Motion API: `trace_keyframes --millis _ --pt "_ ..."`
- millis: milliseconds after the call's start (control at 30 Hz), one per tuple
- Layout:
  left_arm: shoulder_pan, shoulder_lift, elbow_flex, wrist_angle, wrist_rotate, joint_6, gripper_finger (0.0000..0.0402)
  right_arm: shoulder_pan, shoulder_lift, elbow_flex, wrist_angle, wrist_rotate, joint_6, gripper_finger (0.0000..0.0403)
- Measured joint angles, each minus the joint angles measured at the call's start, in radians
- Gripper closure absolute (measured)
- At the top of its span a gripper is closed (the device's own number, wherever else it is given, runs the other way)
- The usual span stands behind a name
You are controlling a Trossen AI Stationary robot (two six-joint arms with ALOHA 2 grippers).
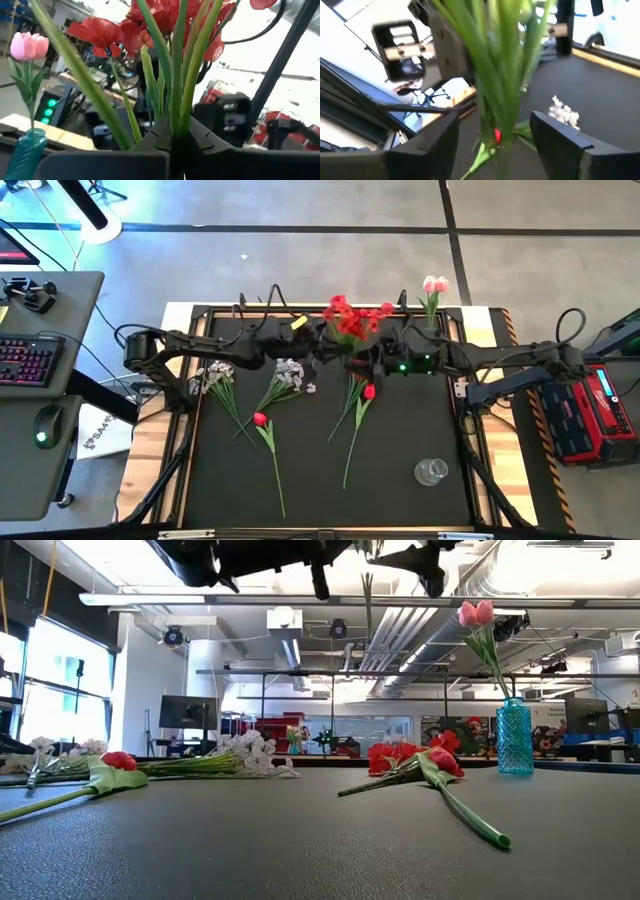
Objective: Sort flowers into vase by color
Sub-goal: Put the left red flowers into the blue vase
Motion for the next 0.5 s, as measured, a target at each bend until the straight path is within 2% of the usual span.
trace_keyframes --millis 200,500 --pt "-0.014 0.000 0.005 -0.024 0.007 0.021 0.0399 0.000 0.000 0.000 0.024 -0.003 -0.027 0.0243" --pt "-0.027 0.003 0.005 -0.032 -0.022 0.015 0.0392 0.000 -0.003 0.001 -0.001 -0.005 -0.060 0.0389"
